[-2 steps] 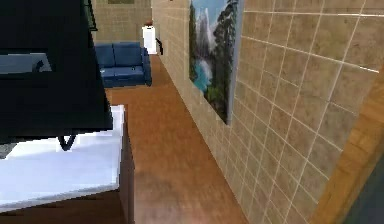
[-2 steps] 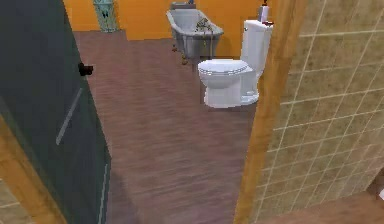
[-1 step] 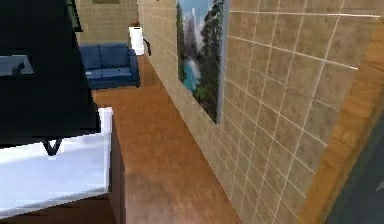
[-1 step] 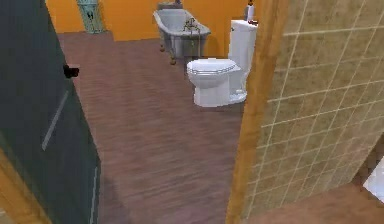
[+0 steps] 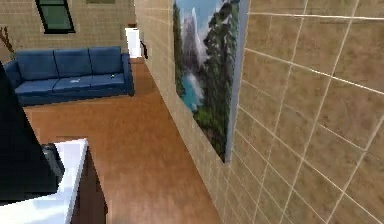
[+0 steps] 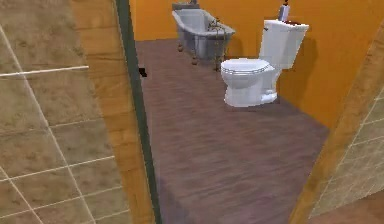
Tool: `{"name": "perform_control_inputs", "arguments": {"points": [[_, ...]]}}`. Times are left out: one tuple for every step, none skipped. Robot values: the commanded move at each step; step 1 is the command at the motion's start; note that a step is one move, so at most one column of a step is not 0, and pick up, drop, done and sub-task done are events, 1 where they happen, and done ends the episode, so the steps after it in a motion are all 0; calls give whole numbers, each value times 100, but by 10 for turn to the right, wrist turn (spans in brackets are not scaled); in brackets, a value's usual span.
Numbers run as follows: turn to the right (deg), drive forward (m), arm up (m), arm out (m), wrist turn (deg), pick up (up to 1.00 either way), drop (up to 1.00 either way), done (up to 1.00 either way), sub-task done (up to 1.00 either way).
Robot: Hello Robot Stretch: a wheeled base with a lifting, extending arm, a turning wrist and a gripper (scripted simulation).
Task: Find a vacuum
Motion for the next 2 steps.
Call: {"name": "perform_control_inputs", "arguments": {"points": [[-150, 0, 0, 0, 0, 0, 0, 0, 0], [-30, 0, 0, 0, 0, 0, 0, 0, 0]]}}
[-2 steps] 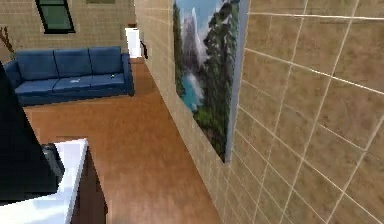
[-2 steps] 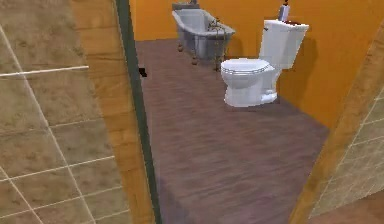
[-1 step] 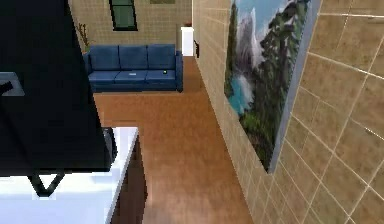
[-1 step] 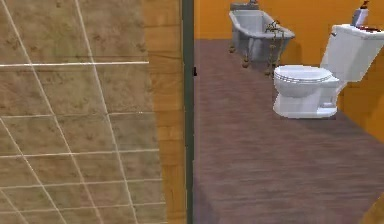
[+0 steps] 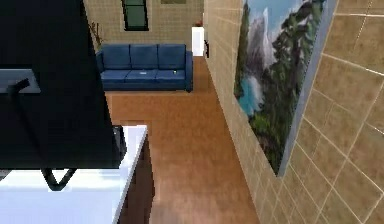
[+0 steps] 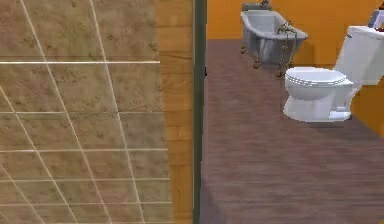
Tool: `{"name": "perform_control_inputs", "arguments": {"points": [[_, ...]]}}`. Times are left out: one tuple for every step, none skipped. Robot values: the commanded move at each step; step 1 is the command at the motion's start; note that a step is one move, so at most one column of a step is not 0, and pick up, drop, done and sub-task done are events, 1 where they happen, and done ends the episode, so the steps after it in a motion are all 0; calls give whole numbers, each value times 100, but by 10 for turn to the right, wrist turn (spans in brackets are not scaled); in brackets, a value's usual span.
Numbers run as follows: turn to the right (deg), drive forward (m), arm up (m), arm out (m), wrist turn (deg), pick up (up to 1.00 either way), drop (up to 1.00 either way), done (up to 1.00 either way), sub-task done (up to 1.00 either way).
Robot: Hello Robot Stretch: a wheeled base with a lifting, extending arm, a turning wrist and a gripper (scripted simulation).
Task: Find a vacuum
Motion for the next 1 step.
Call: {"name": "perform_control_inputs", "arguments": {"points": [[0, 15, 0, 0, 0, 0, 0, 0, 0]]}}
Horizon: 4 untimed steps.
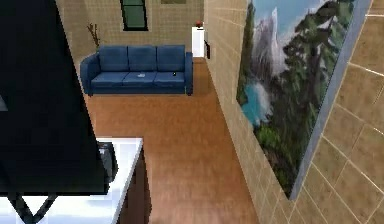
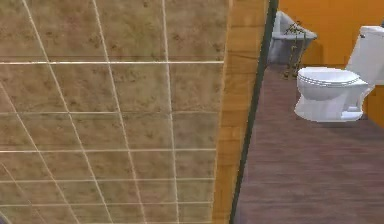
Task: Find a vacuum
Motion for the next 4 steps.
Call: {"name": "perform_control_inputs", "arguments": {"points": [[0, 100, 0, 0, 0, 0, 0, 0, 0], [0, 20, 0, 0, 0, 0, 0, 0, 0], [-210, 0, 0, 0, 0, 0, 0, 0, 0], [0, 45, 0, 0, 0, 0, 0, 0, 0]]}}
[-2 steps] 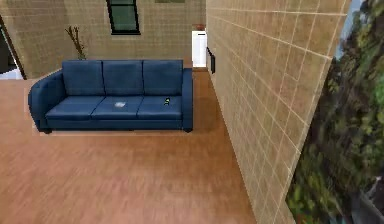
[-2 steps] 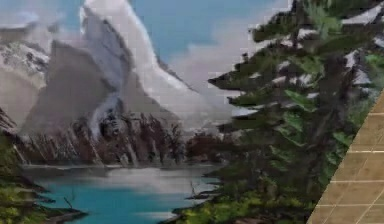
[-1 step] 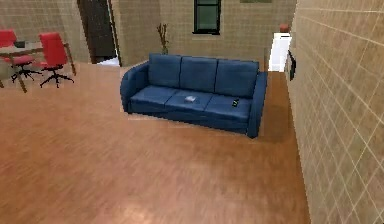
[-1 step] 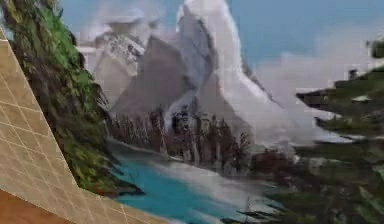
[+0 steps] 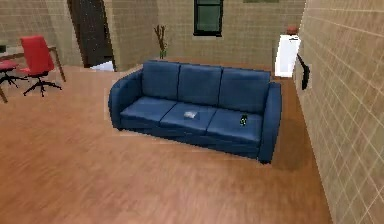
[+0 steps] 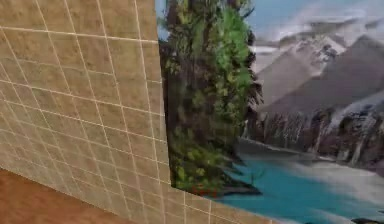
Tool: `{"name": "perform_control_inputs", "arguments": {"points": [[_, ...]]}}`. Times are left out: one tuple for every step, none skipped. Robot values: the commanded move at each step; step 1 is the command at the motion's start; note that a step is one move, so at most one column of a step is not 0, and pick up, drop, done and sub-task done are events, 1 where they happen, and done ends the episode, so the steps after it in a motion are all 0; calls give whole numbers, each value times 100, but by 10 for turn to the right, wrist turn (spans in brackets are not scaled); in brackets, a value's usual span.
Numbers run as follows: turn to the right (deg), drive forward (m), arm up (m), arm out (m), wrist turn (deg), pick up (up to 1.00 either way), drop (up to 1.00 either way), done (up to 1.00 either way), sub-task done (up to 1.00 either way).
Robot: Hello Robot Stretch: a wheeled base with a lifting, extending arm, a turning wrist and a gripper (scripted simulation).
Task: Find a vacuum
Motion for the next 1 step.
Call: {"name": "perform_control_inputs", "arguments": {"points": [[-450, 0, 0, 0, 0, 0, 0, 0, 0]]}}
